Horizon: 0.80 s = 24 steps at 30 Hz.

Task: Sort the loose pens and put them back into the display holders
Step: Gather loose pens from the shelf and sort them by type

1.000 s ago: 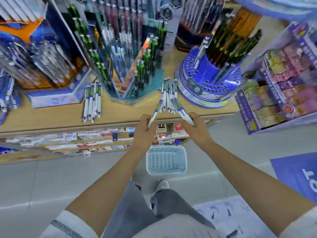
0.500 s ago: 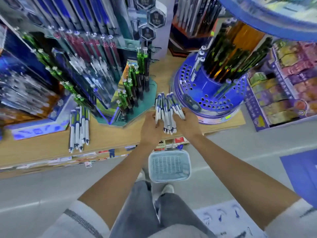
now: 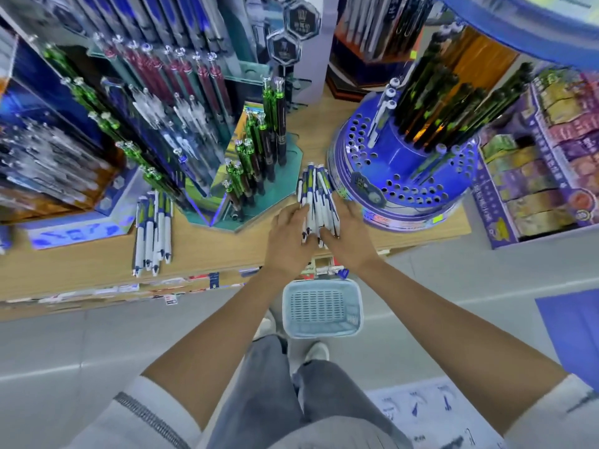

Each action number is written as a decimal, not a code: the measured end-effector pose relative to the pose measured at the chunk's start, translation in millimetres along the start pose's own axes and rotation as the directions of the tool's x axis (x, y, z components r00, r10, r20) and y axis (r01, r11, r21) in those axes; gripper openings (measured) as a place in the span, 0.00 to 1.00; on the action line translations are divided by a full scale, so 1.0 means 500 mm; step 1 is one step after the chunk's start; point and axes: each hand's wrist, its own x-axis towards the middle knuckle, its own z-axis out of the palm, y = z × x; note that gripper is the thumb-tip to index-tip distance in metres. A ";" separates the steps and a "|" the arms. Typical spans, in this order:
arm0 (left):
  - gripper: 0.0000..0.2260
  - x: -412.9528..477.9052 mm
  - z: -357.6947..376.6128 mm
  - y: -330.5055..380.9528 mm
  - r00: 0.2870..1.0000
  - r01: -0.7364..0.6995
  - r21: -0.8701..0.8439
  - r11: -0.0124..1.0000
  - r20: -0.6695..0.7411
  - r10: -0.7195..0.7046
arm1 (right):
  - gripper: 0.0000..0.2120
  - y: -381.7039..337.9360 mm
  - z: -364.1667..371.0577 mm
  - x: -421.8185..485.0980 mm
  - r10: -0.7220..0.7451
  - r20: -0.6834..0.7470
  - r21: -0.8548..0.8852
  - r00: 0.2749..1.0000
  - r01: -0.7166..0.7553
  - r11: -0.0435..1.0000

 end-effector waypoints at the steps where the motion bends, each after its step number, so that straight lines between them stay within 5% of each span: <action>1: 0.25 -0.007 -0.005 0.000 1.000 0.007 -0.006 1.000 -0.008 -0.007 | 0.34 -0.003 -0.002 -0.004 -0.009 -0.012 0.004 1.000 0.009 1.000; 8: 0.12 -0.094 -0.068 -0.053 0.943 0.026 -0.150 0.988 -0.323 -0.074 | 0.25 -0.044 0.017 -0.040 -0.177 -0.219 0.069 0.960 0.196 0.978; 14: 0.07 -0.190 -0.183 -0.190 0.771 0.177 -0.258 0.950 -0.564 -0.296 | 0.10 -0.192 0.130 -0.070 -0.310 0.073 0.261 0.948 0.281 0.923; 18: 0.10 -0.218 -0.265 -0.297 0.739 0.344 -0.215 0.914 -0.539 -0.404 | 0.11 -0.273 0.221 -0.068 -0.298 0.221 0.257 0.929 0.239 0.936; 24: 0.16 -0.202 -0.339 -0.405 0.902 0.313 -0.154 0.937 -0.263 -0.344 | 0.27 -0.373 0.363 -0.030 -0.205 0.309 0.108 0.929 0.180 0.978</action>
